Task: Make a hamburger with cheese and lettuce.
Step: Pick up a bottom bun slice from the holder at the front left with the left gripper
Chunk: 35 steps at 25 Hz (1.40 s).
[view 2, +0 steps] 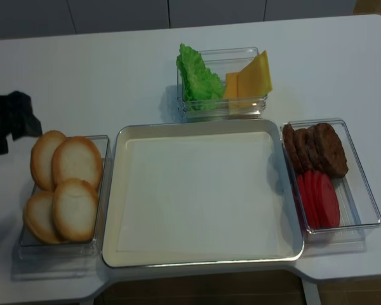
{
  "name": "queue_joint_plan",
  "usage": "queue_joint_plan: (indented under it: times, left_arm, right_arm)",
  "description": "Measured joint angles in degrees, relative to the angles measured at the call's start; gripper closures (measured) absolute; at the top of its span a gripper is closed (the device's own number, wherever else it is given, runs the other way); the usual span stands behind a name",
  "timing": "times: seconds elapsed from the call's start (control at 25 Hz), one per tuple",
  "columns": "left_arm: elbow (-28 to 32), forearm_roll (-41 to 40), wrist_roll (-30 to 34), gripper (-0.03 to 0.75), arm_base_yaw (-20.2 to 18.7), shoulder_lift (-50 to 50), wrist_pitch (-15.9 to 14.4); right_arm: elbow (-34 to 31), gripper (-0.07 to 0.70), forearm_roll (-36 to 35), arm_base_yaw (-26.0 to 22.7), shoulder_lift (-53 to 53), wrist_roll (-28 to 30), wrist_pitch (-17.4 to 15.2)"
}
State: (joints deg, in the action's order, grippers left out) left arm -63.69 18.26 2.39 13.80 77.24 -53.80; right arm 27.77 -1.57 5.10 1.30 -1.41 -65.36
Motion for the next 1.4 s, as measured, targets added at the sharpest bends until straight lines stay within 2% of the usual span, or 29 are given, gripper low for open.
queue_joint_plan:
  times: [0.12,0.36,0.6,0.8,1.16,1.4]
  left_arm:
    - [-0.93,6.30,8.89,0.174,3.74,3.97,-0.70]
    - [-1.02,6.76,17.79,0.174,4.15,7.95,0.57]
    - [-1.02,6.38,22.17,0.191,4.15,9.67,3.54]
    - [-1.02,6.38,24.01,0.255,4.15,12.42,3.86]
    - [-1.15,11.49,30.81,0.295,4.15,15.16,4.27]
    - [-1.15,11.66,31.26,0.319,4.04,16.59,4.31]
  right_arm:
    - [0.00,0.188,0.00,0.00,0.00,0.00,0.00]
    - [0.00,0.188,0.00,0.00,0.00,0.00,0.00]
    - [0.00,0.188,0.00,0.00,0.00,0.00,0.00]
    - [0.00,0.188,0.00,0.00,0.00,0.00,0.00]
    - [0.00,0.188,0.09,0.00,0.00,0.00,0.00]
    - [0.00,0.188,0.09,0.00,0.00,0.00,0.00]
